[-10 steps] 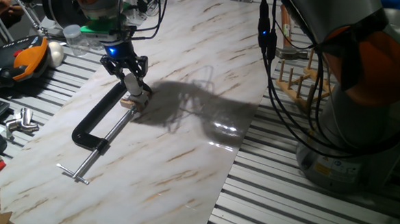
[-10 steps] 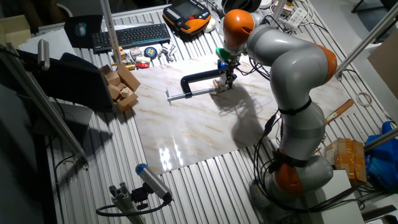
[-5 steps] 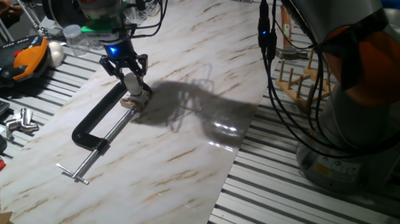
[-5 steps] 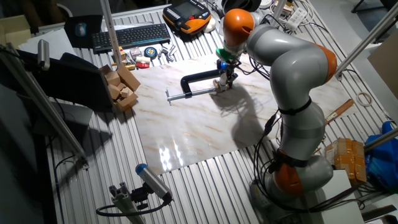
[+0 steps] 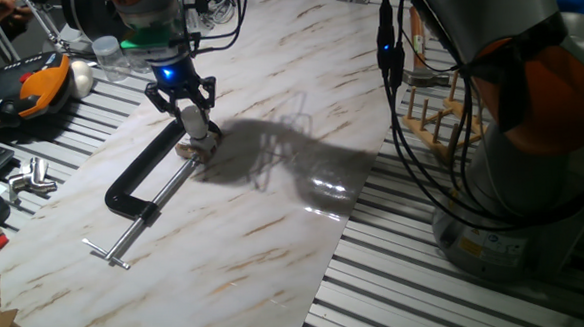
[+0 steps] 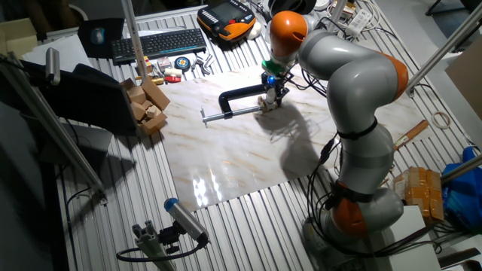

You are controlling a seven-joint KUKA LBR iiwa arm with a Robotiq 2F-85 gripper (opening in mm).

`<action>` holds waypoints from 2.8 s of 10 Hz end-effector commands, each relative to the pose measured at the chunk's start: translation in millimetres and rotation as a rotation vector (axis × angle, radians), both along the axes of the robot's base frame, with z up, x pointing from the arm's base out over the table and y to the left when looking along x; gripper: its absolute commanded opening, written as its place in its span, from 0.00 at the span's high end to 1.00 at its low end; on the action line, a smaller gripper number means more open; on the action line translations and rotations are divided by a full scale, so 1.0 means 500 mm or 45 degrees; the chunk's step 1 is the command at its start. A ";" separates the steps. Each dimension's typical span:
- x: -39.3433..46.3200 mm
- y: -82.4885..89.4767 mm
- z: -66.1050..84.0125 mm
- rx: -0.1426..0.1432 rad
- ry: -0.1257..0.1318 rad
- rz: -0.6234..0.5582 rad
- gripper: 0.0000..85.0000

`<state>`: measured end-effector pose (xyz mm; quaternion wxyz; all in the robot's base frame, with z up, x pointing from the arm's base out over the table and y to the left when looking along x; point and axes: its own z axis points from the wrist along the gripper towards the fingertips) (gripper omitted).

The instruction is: Take out the light bulb by rotating it

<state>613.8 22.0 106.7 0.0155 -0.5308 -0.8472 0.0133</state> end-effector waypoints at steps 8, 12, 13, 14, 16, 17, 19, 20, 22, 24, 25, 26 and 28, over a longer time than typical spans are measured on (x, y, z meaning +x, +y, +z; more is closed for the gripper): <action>0.000 0.000 0.000 0.010 0.004 0.250 1.00; -0.001 0.000 0.001 0.014 0.013 0.400 1.00; -0.001 0.000 0.001 0.013 0.014 0.437 1.00; -0.001 0.000 0.001 0.016 0.020 0.476 1.00; -0.001 0.000 0.001 0.025 0.021 0.536 1.00; -0.001 0.000 0.001 0.029 0.023 0.566 1.00; -0.001 0.000 0.000 0.040 0.031 0.634 1.00; -0.001 0.000 0.000 0.042 0.031 0.671 1.00; -0.001 0.000 0.000 0.048 0.027 0.731 1.00; -0.001 0.000 0.000 0.052 0.027 0.817 1.00; -0.001 0.000 0.001 0.052 0.027 0.854 1.00; -0.001 0.000 0.001 0.054 0.027 0.889 1.00; -0.001 0.001 0.002 0.045 0.028 0.960 1.00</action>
